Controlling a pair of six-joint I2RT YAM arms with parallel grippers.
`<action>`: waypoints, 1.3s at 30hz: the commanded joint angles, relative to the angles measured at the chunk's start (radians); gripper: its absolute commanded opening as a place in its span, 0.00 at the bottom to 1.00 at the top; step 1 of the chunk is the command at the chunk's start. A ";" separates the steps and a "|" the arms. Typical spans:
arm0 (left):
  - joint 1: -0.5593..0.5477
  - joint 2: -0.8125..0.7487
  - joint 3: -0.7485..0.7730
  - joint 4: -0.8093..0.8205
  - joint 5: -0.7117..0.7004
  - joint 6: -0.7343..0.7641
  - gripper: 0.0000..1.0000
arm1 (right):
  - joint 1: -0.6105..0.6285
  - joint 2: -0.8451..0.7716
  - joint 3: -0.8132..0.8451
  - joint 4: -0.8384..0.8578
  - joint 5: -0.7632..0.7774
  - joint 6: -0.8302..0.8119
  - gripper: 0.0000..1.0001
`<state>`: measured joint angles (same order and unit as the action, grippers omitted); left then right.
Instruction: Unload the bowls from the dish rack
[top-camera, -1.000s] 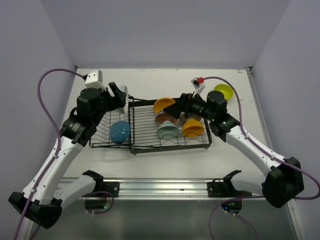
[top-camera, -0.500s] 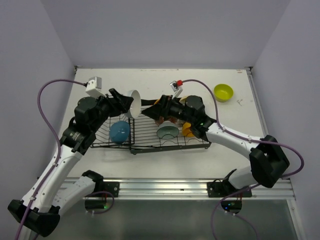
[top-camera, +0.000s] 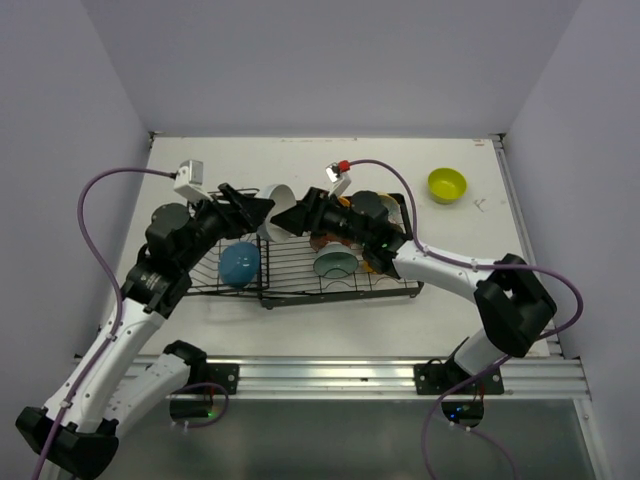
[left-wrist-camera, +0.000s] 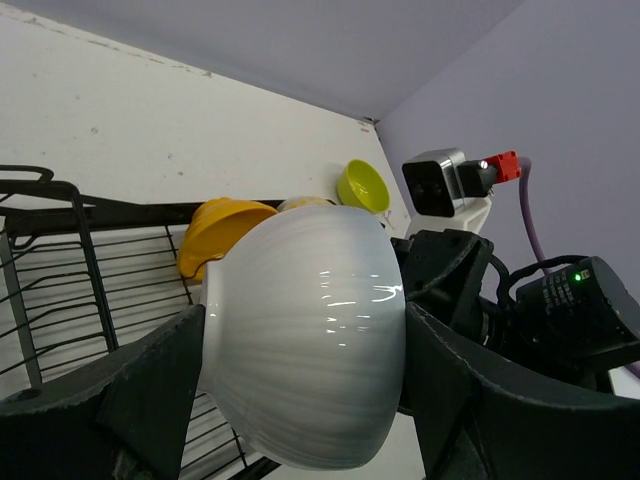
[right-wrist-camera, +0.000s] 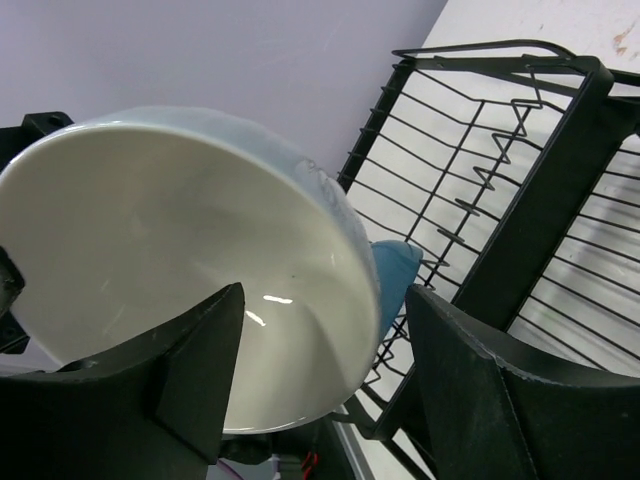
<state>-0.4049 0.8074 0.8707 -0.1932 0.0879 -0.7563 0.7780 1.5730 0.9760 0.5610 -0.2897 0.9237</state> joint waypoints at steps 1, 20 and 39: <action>0.008 -0.028 0.007 0.126 0.029 -0.031 0.15 | 0.003 -0.016 0.036 0.036 0.052 -0.012 0.68; 0.008 0.047 0.069 -0.018 -0.045 0.175 1.00 | -0.011 -0.071 0.139 -0.206 0.096 -0.091 0.00; 0.006 0.062 0.090 -0.086 -0.396 0.508 1.00 | -0.650 -0.237 0.282 -0.872 0.121 -0.425 0.00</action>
<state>-0.4004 0.8791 1.0012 -0.3149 -0.2523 -0.3103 0.2337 1.4151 1.2030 -0.1879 -0.1886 0.5964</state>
